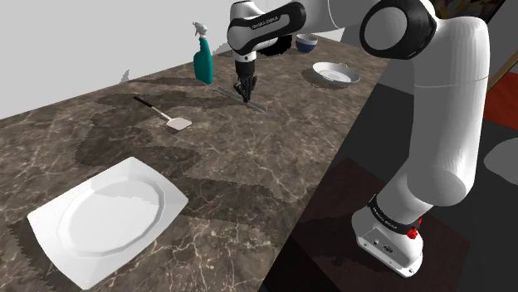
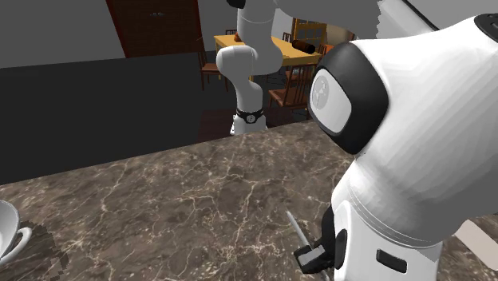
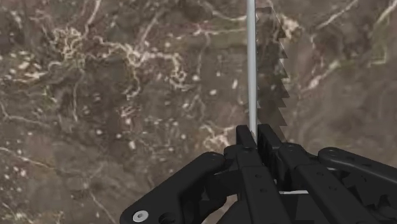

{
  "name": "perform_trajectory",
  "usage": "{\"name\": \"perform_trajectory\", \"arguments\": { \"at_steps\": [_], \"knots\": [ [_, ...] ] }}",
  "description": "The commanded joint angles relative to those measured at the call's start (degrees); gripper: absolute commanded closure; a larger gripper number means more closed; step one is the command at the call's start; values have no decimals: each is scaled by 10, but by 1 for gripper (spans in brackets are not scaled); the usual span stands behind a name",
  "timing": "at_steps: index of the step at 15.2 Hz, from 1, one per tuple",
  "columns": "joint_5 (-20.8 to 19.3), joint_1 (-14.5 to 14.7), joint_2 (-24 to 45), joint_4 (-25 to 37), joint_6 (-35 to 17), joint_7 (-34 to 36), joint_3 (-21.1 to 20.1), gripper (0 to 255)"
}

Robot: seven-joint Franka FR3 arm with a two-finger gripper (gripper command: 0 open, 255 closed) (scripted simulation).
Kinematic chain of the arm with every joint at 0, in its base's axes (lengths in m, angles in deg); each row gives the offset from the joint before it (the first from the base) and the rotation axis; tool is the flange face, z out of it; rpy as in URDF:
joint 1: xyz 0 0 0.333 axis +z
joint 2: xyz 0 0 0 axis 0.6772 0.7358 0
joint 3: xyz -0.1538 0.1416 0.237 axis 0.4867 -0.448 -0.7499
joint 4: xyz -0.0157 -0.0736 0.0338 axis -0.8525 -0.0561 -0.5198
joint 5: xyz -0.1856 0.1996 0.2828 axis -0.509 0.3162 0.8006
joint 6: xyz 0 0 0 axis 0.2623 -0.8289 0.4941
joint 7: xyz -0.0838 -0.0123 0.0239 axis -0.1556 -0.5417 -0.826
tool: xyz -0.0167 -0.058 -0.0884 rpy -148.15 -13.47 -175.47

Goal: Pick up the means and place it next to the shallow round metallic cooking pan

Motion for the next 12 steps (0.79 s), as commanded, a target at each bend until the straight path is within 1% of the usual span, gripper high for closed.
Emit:
{"name": "perform_trajectory", "arguments": {
  "at_steps": [1, 6, 12],
  "knots": [
    [0, 0, 0, 0, 0, 0, 0, 255],
    [0, 0, 0, 0, 0, 0, 0, 255],
    [1, 0, -15, 23, 38, -2, 0, 255]
  ]
}}
